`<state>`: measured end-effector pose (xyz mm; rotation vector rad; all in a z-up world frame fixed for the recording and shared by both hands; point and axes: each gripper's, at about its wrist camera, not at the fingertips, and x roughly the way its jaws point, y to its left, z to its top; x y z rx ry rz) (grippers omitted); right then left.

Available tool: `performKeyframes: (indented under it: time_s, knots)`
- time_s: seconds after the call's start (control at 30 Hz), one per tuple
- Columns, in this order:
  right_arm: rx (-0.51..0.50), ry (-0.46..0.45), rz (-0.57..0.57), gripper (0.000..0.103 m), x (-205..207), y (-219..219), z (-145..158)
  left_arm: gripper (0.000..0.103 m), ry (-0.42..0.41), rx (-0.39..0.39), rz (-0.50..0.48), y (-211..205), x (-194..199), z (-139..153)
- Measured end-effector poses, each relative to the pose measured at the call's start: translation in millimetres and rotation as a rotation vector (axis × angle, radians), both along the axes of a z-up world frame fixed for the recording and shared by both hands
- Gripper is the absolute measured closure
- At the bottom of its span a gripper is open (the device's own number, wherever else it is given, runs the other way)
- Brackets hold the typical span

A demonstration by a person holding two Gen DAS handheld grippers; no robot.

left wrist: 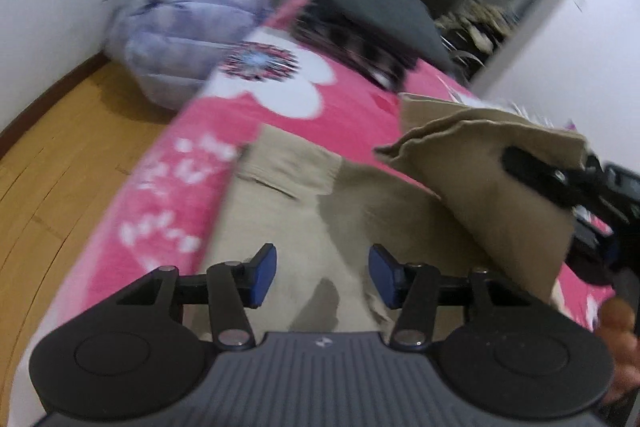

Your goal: Fold clothes

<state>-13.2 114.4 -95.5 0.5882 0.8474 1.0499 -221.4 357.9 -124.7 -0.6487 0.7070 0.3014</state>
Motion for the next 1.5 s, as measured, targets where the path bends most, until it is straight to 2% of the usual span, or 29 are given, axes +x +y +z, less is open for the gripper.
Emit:
performKeyframes:
  time_s: [0.13,0.3,0.47,0.6,0.67,0.8,0.87,0.97,1.1,1.13,1.17,1.23,1.33,1.43,1.5]
  knots:
    - [-0.025,-0.102,0.063,0.1,-27.7,38.2,7.1,0.051,-0.021,-0.083,0.112,31.3,-18.9,-4.0]
    - [-0.219,-0.312,0.136,0.1,-73.0,78.6,-13.7,0.052,-0.046,-0.239,0.235,62.6,-39.9,-20.4]
    - [-0.326,-0.337,0.196,0.099,-96.7,77.0,-36.9,0.052,-0.057,-0.299,0.257,74.3,-46.4,-29.0]
    - [-0.338,-0.422,0.192,0.099,-105.2,75.0,-29.6,0.051,-0.104,-0.363,0.221,75.5,-40.1,-28.8]
    - [-0.308,-0.415,0.165,0.099,-103.0,67.0,-25.1,0.05,-0.13,-0.421,0.194,77.7,-32.7,-30.3]
    - [-0.259,-0.315,0.115,0.099,-89.3,50.5,-25.5,0.044,-0.185,-0.578,0.138,80.7,-11.9,-38.2]
    - [-0.256,-0.296,0.115,0.099,-87.2,49.7,-28.2,0.043,-0.179,-0.643,0.116,81.8,1.5,-45.5]
    - [-0.265,-0.305,0.135,0.099,-90.8,53.2,-30.0,0.043,-0.143,-0.682,0.105,83.1,19.4,-54.2]
    - [-0.307,-0.382,0.17,0.099,-98.7,68.0,-33.0,0.047,-0.105,-0.661,0.101,88.8,38.0,-56.6]
    - [-0.32,-0.413,0.179,0.099,-102.3,69.8,-31.8,0.053,-0.092,-0.642,0.1,90.5,41.9,-54.5]
    - [-0.334,-0.444,0.187,0.099,-105.8,72.2,-31.0,0.065,-0.082,-0.616,0.091,91.6,46.1,-50.4]
    - [-0.369,-0.5,0.196,0.099,-112.6,78.9,-31.1,0.077,-0.067,-0.529,0.063,91.5,53.9,-36.4]
    - [-0.422,-0.585,0.21,0.099,-122.8,89.0,-31.2,0.091,-0.076,-0.386,0.009,89.2,61.8,-9.2]
    - [-0.474,-0.67,0.223,0.099,-132.9,99.0,-31.4,0.092,-0.024,-0.306,-0.03,88.3,72.3,-1.7]
    - [-0.508,-0.717,0.236,0.097,-138.7,106.5,-33.3,0.093,0.038,-0.27,-0.043,87.0,77.9,-9.3]
